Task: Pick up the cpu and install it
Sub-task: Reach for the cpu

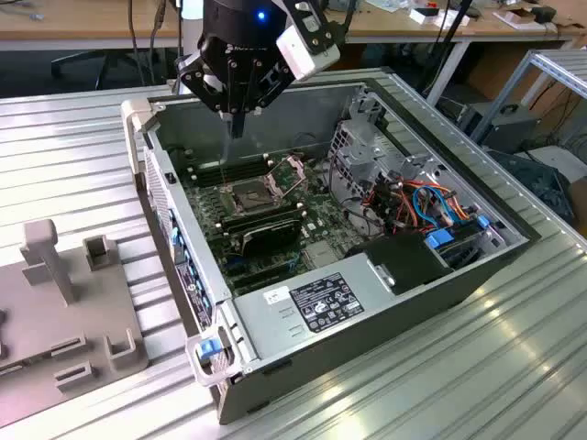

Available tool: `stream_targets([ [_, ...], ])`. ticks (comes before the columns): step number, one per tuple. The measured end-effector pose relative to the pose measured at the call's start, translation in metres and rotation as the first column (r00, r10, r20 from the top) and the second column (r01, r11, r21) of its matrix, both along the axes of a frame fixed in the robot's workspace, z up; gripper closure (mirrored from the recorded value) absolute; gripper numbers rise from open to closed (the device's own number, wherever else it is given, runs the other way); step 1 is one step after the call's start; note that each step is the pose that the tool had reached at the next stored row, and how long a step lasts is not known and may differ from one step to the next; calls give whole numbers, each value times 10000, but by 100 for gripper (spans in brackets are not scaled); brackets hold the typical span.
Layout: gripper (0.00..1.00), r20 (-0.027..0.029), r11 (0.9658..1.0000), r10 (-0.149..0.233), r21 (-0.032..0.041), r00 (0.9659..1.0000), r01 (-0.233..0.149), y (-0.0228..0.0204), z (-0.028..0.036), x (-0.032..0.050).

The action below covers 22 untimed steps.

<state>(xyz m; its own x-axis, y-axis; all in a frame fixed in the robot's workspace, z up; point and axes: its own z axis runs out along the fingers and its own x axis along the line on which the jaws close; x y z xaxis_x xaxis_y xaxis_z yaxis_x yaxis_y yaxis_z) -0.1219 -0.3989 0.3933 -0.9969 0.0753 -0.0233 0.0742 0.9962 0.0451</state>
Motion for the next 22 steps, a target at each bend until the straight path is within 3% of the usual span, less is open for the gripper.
stream_targets([
  [13, 89, 0, 10000, -1, 1, 10000, 1, 0, 0, -17],
  [15, 89, -1, 10000, -1, 0, 10000, 1, 0, 0, -35],
  [18, 89, -1, 10000, 0, 0, 10000, 0, 0, 0, -127],
  [22, 89, 0, 10000, 0, 0, 10000, 0, 1, -1, -165],
])
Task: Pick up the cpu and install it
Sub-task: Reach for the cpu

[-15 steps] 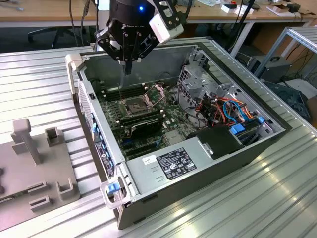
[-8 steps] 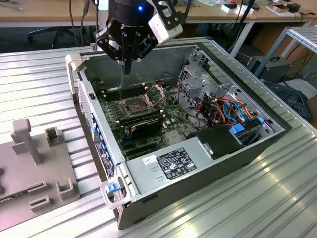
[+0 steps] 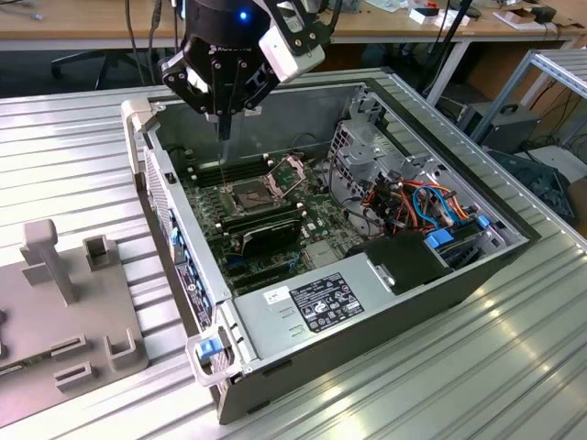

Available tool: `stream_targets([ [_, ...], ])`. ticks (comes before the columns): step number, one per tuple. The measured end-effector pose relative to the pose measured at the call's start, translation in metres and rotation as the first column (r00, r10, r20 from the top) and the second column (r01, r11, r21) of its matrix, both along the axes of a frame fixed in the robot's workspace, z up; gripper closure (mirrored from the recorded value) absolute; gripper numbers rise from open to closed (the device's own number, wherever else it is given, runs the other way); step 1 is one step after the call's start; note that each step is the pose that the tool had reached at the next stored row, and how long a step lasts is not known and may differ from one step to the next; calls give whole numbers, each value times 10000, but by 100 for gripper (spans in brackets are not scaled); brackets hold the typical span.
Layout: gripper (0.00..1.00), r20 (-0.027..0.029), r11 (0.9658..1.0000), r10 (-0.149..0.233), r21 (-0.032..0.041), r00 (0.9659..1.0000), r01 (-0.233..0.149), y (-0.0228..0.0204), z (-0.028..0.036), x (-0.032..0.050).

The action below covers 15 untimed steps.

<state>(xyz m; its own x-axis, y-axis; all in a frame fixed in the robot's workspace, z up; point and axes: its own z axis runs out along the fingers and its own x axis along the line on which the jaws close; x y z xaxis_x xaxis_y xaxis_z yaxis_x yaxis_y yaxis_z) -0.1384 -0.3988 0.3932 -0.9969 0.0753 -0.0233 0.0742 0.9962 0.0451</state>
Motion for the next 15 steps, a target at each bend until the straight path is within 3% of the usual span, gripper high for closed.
stream_targets([
  [15, 89, 0, 10000, 0, 0, 10000, 0, 0, 0, -38],
])
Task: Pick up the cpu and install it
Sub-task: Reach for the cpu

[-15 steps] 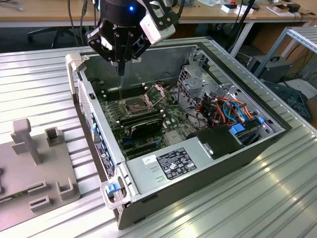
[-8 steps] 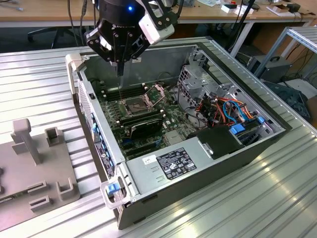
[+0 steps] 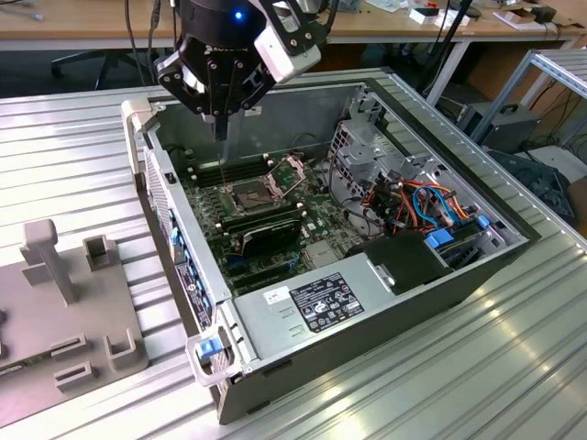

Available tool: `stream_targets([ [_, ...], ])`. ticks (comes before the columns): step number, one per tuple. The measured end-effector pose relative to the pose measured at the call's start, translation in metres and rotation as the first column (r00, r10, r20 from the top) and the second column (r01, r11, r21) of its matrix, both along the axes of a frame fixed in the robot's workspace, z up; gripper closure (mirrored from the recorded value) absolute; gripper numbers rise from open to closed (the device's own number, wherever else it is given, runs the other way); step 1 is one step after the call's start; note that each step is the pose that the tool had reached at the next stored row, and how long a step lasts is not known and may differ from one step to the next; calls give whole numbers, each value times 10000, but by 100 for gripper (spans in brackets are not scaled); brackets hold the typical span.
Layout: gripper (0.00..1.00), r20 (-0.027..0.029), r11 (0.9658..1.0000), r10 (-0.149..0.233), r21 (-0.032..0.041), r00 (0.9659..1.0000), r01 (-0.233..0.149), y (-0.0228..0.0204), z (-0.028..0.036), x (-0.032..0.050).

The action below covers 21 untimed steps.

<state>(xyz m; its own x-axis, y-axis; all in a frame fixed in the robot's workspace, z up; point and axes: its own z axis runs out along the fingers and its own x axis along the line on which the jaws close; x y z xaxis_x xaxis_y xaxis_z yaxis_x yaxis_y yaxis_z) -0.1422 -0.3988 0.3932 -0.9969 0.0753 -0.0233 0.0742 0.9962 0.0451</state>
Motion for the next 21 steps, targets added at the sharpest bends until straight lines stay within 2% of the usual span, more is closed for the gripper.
stream_targets([
  [21, 89, 0, 10000, 0, 0, 10000, 0, 4, 0, -62],
])
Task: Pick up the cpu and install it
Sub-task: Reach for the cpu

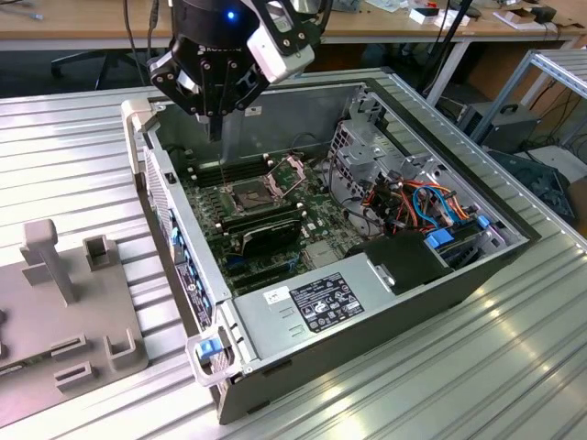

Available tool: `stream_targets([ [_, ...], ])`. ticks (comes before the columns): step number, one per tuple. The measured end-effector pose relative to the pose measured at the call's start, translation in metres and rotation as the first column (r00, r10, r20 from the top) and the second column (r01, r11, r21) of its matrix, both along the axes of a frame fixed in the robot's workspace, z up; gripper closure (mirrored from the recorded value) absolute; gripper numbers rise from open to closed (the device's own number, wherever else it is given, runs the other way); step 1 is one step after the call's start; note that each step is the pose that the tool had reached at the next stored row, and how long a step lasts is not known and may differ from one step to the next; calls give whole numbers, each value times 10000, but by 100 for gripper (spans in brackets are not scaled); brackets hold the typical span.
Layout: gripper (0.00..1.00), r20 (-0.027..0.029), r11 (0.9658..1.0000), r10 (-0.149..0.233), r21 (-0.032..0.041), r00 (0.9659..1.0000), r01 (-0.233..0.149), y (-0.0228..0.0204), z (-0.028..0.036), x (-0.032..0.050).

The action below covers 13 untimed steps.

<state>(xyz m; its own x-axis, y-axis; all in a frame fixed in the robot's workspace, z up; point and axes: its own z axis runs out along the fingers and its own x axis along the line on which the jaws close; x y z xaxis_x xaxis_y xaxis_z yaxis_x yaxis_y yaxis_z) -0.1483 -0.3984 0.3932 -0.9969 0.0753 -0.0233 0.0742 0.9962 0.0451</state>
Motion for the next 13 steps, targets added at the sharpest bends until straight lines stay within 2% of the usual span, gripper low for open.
stream_targets([
  [13, 89, 0, 10000, 2, -1, 10000, -2, 8, 0, -41],
])
